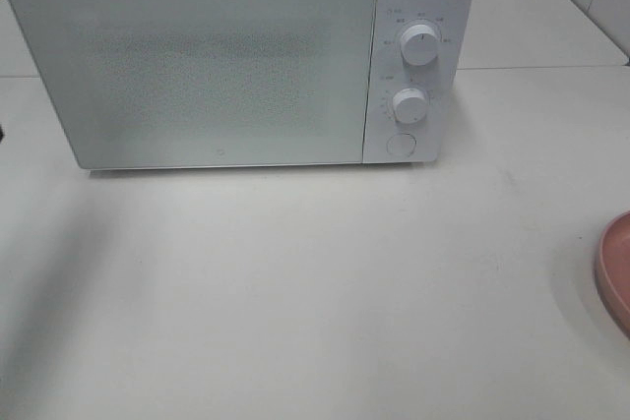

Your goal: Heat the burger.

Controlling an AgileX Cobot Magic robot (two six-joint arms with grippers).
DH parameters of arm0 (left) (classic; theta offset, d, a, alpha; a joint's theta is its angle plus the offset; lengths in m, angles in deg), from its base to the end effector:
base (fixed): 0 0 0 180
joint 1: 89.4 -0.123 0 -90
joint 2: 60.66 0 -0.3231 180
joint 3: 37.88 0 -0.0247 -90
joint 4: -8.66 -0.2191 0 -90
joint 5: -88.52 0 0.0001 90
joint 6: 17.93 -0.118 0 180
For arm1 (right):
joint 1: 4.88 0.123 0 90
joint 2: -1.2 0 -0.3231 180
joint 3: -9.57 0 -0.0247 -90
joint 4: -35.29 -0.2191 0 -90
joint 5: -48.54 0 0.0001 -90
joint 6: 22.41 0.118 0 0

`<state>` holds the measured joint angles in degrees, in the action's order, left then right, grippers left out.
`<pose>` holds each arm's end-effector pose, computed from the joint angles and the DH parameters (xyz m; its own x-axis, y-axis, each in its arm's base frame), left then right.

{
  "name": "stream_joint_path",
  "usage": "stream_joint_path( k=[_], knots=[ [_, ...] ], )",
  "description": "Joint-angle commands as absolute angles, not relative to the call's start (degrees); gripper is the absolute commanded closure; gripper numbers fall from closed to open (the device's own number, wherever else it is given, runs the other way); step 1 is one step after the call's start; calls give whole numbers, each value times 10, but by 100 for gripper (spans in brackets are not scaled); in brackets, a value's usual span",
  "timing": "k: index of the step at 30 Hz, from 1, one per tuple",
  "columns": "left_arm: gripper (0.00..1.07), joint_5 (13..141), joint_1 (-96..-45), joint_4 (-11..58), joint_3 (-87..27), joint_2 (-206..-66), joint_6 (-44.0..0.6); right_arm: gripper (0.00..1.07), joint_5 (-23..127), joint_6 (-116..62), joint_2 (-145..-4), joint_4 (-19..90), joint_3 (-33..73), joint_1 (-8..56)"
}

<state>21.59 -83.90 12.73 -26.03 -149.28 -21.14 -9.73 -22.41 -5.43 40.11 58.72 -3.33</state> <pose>0.2360 -0.0305 0.3156 -0.9677 0.1214 -0.2207 0.1372 0.9889 -0.0575 -0.0459 -0.0097 0.2561 -0.4072 -0.0552 -0.9117 0.0203 0.9974 -0.0695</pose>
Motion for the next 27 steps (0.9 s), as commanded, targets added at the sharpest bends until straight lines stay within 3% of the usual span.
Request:
stream_joint_path(
  k=[1,6,27],
  knots=[
    [10,208,-889,141,-224,-1457,-226,32,-91,-224,-39,399,588,-34],
    [10,226,-928,149,-155,-1381,-224,32,-91,-224,-39,399,588,-34],
    [10,272,-928,91,46,-978,-225,32,-91,-224,-39,399,588,-34]
  ],
)
